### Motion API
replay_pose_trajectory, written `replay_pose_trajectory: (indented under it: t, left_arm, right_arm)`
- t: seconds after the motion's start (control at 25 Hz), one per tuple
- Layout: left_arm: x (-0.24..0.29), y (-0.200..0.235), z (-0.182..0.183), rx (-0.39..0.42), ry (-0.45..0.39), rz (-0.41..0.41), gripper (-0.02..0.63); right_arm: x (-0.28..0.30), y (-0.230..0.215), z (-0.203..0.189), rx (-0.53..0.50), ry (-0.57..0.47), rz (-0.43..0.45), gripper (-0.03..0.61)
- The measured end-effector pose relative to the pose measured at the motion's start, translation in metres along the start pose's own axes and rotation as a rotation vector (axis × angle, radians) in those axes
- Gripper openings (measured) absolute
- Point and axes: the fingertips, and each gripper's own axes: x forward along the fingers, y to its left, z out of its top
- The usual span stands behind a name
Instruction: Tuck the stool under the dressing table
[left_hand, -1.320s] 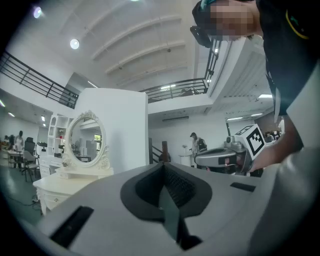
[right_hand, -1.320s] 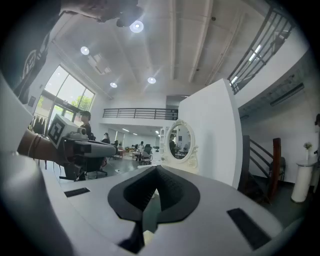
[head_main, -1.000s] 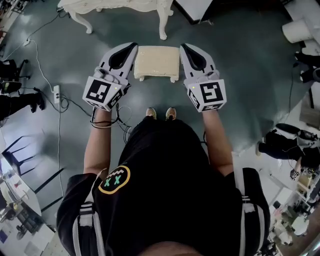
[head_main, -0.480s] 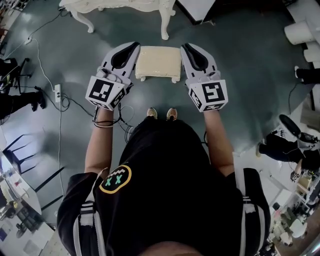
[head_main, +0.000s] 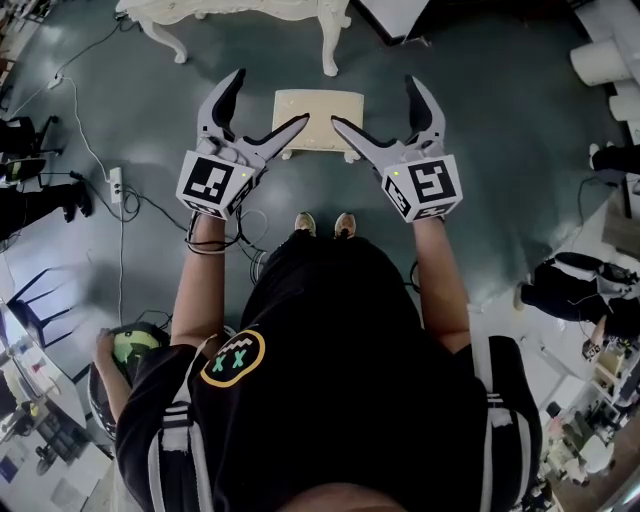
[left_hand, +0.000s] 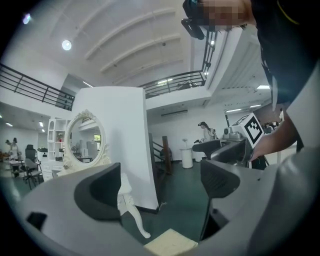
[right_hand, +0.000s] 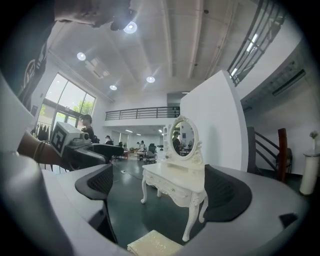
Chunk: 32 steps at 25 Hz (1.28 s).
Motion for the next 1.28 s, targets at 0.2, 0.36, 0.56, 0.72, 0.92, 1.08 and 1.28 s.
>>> replay_pose_trajectory:
  t: [0.2, 0.36, 0.56, 0.72, 0.92, 1.08, 1.28]
  left_arm:
    - [0.001, 0.004, 0.000, 0.013, 0.002, 0.014, 0.505]
    - [0.003, 0.005, -0.003, 0.014, 0.017, 0.023, 0.505]
    - [0.002, 0.004, -0.023, -0.018, 0.056, 0.036, 0.505]
    - [0.002, 0.013, -0.054, -0.042, 0.098, 0.058, 0.505]
    - [0.004, -0.009, -0.089, -0.058, 0.159, 0.059, 0.505]
    - [-0.027, -0.038, -0.112, -0.100, 0.236, 0.061, 0.505]
    - [-0.144, -0.075, -0.082, -0.199, 0.274, 0.030, 0.505]
  right_arm:
    - [0.001, -0.001, -0.004, -0.017, 0.013, 0.011, 0.597]
    - [0.003, -0.003, -0.008, -0.014, 0.030, 0.011, 0.597]
    - [0.004, -0.006, -0.029, 0.005, 0.077, 0.014, 0.597]
    - [0.013, -0.012, -0.058, 0.024, 0.124, 0.013, 0.597]
    - [-0.004, -0.024, -0.100, 0.042, 0.185, 0.015, 0.597]
    - [-0.036, -0.002, -0.130, 0.058, 0.270, 0.000, 0.597]
    - [-0.106, 0.095, -0.098, 0.043, 0.425, -0.039, 0.597]
